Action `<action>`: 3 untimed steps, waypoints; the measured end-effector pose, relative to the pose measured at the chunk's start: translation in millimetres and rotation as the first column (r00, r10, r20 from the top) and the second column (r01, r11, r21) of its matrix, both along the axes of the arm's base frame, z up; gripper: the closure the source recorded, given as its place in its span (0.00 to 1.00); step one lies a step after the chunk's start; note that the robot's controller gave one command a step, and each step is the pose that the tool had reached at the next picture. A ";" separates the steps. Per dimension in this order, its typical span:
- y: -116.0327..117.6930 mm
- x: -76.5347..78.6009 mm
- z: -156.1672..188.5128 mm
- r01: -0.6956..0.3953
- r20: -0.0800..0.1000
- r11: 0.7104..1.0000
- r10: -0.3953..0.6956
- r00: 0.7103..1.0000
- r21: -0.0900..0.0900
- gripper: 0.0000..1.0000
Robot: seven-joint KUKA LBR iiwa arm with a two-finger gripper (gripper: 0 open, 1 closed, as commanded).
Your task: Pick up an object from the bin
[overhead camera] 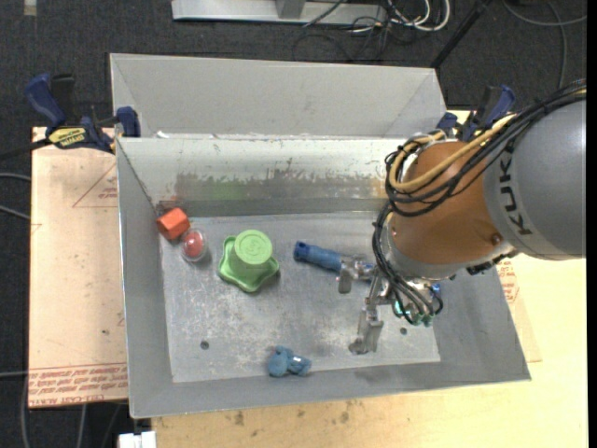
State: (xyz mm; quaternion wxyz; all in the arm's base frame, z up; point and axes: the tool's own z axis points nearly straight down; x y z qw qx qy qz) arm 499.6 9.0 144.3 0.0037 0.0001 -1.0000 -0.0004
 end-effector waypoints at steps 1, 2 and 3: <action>-115.2 71.0 -76.3 0.206 0.010 0.979 -0.206 0.978 -0.002 0.00; -113.4 56.9 -44.0 0.321 0.010 0.947 -0.321 0.947 0.001 0.00; -118.2 48.0 -44.9 0.466 0.007 0.885 -0.466 0.885 0.000 0.00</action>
Offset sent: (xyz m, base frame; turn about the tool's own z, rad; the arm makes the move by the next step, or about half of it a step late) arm 0.0704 -0.1126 -0.0743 0.2019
